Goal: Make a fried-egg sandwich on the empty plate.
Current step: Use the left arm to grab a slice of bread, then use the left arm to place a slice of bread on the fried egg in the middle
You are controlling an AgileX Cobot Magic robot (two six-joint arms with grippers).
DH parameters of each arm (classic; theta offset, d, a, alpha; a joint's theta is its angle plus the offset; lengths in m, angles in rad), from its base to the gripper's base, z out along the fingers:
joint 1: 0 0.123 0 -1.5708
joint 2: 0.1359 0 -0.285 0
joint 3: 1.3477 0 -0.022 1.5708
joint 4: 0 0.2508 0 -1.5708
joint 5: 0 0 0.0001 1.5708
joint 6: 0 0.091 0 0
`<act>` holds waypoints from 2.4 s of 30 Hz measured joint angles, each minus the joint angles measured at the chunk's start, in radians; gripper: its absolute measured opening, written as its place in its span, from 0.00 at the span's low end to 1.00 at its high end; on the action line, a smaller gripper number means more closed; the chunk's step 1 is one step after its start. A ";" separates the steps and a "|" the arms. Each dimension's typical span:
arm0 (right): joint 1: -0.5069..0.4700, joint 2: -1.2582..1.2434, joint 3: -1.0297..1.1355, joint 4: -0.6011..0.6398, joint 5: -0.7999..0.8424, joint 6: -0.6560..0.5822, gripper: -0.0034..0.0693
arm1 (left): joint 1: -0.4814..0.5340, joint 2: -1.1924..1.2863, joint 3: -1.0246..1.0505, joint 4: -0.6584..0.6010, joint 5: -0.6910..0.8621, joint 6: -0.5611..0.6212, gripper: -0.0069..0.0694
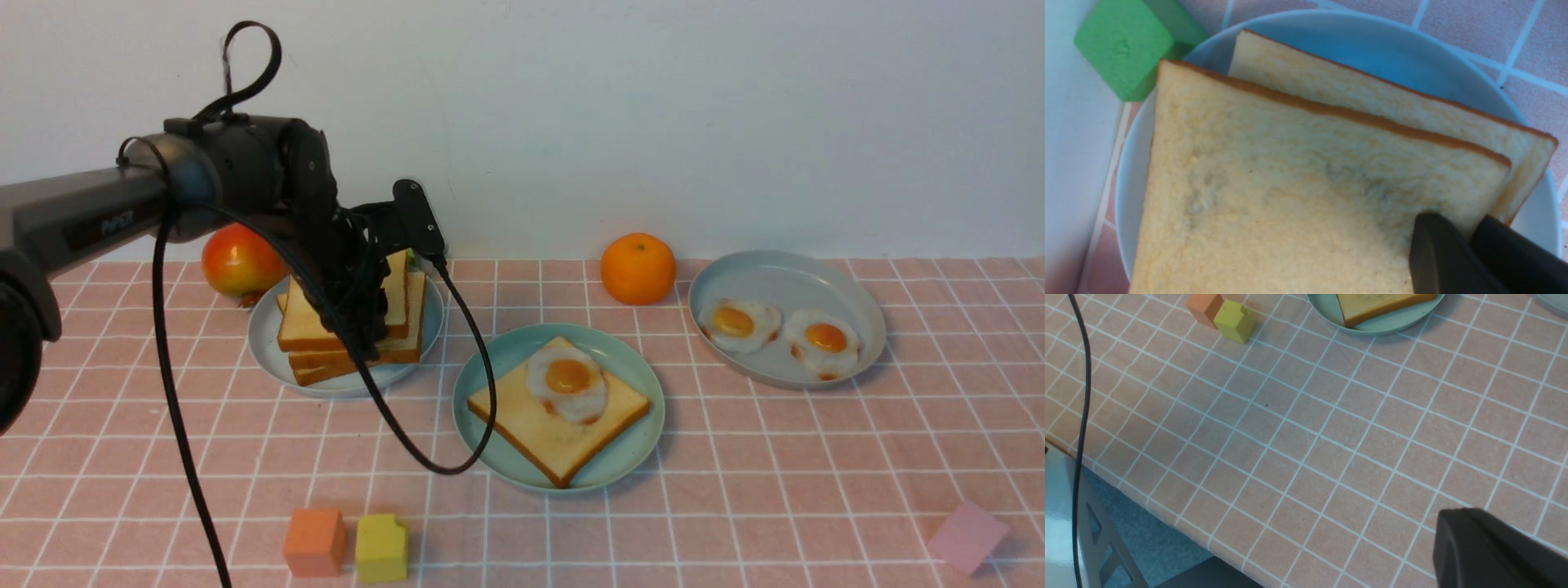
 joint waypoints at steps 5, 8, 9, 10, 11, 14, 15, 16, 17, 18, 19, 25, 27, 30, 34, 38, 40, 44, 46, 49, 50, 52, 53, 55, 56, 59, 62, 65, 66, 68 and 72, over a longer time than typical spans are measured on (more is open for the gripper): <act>0.000 -0.001 0.000 0.004 0.001 0.000 0.06 | -0.028 -0.075 -0.003 0.019 0.004 -0.093 0.20; 0.000 -0.001 0.000 0.004 0.017 0.000 0.06 | -0.081 -0.147 -0.003 0.011 0.026 -0.173 0.20; 0.000 -0.001 0.000 0.004 0.029 0.000 0.06 | -0.109 -0.181 -0.005 -0.002 0.039 -0.232 0.20; 0.000 -0.001 0.000 0.004 0.043 0.000 0.06 | -0.141 -0.203 -0.007 -0.012 0.056 -0.288 0.20; 0.000 -0.001 0.000 0.003 0.060 0.000 0.06 | -0.174 -0.217 -0.007 -0.022 0.068 -0.349 0.20; 0.000 -0.001 0.000 -0.002 0.085 0.000 0.06 | -0.262 -0.218 -0.008 -0.032 0.081 -0.504 0.20; 0.000 -0.001 0.000 -0.005 0.088 0.000 0.06 | -0.286 -0.209 -0.008 -0.031 0.082 -0.544 0.20; 0.000 -0.001 0.000 -0.008 0.091 0.000 0.06 | -0.312 -0.195 -0.008 -0.027 0.078 -0.580 0.20; 0.000 -0.001 0.000 -0.011 0.093 0.000 0.06 | -0.334 -0.179 -0.008 -0.017 0.070 -0.617 0.20; 0.000 -0.001 0.000 -0.015 0.094 0.000 0.06 | -0.352 -0.163 -0.006 -0.002 0.054 -0.648 0.20; 0.000 -0.001 0.000 -0.016 0.094 0.000 0.06 | -0.362 -0.156 -0.006 0.008 0.046 -0.664 0.20; 0.000 -0.001 0.000 -0.023 0.094 -0.003 0.06 | -0.414 -0.054 -0.063 0.069 0.026 -0.753 0.20; 0.000 -0.001 0.000 -0.026 0.094 -0.003 0.06 | -0.420 -0.034 -0.087 0.080 0.033 -0.756 0.20; 0.000 -0.001 0.000 -0.027 0.094 -0.003 0.06 | -0.428 0.023 -0.143 0.093 0.064 -0.781 0.20; 0.000 -0.001 0.000 -0.027 0.095 -0.003 0.06 | -0.429 0.051 -0.171 0.095 0.076 -0.808 0.20; 0.000 -0.001 0.000 -0.027 0.095 -0.014 0.06 | -0.429 0.064 -0.184 0.095 0.076 -0.844 0.20; 0.000 -0.001 0.000 -0.029 0.095 -0.019 0.06 | -0.429 0.070 -0.185 0.095 0.075 -0.866 0.20; 0.000 -0.001 0.000 -0.031 0.086 -0.024 0.07 | -0.429 0.078 -0.185 0.096 0.075 -0.910 0.20; 0.000 -0.001 0.000 -0.031 0.077 -0.025 0.07 | -0.429 0.078 -0.189 0.096 0.081 -0.927 0.20; 0.000 -0.001 0.001 -0.031 0.070 -0.025 0.07 | -0.430 0.078 -0.214 0.095 0.114 -0.945 0.20; 0.000 -0.001 0.001 -0.031 0.069 -0.025 0.07 | -0.431 0.078 -0.225 0.095 0.125 -0.951 0.20; 0.000 -0.002 0.001 -0.031 0.066 -0.025 0.07 | -0.437 0.078 -0.254 0.095 0.148 -0.969 0.20; 0.000 -0.002 0.001 -0.031 0.064 -0.026 0.07 | -0.442 0.078 -0.266 0.095 0.152 -0.980 0.20; 0.000 -0.002 0.001 -0.031 0.062 -0.026 0.07 | -0.452 0.078 -0.277 0.095 0.150 -0.991 0.20; 0.000 -0.002 0.001 -0.031 0.061 -0.026 0.07 | -0.452 0.078 -0.278 0.096 0.150 -0.993 0.20; 0.000 -0.003 0.003 -0.031 0.059 -0.026 0.07 | -0.461 0.078 -0.279 0.097 0.156 -1.003 0.20; 0.000 -0.003 0.003 -0.032 0.059 -0.026 0.07 | -0.461 0.081 -0.283 0.100 0.157 -1.005 0.20; 0.000 -0.003 0.003 -0.034 0.058 -0.026 0.07 | -0.461 0.090 -0.283 0.104 0.157 -1.005 0.20; 0.000 -0.003 0.003 -0.034 0.058 -0.026 0.07 | -0.462 0.101 -0.284 0.106 0.157 -1.005 0.20; 0.000 -0.003 0.003 -0.034 0.057 -0.026 0.07 | -0.464 0.111 -0.284 0.106 0.157 -1.005 0.20; 0.000 -0.003 0.003 -0.031 0.056 -0.026 0.08 | -0.466 0.125 -0.284 0.118 0.156 -1.008 0.20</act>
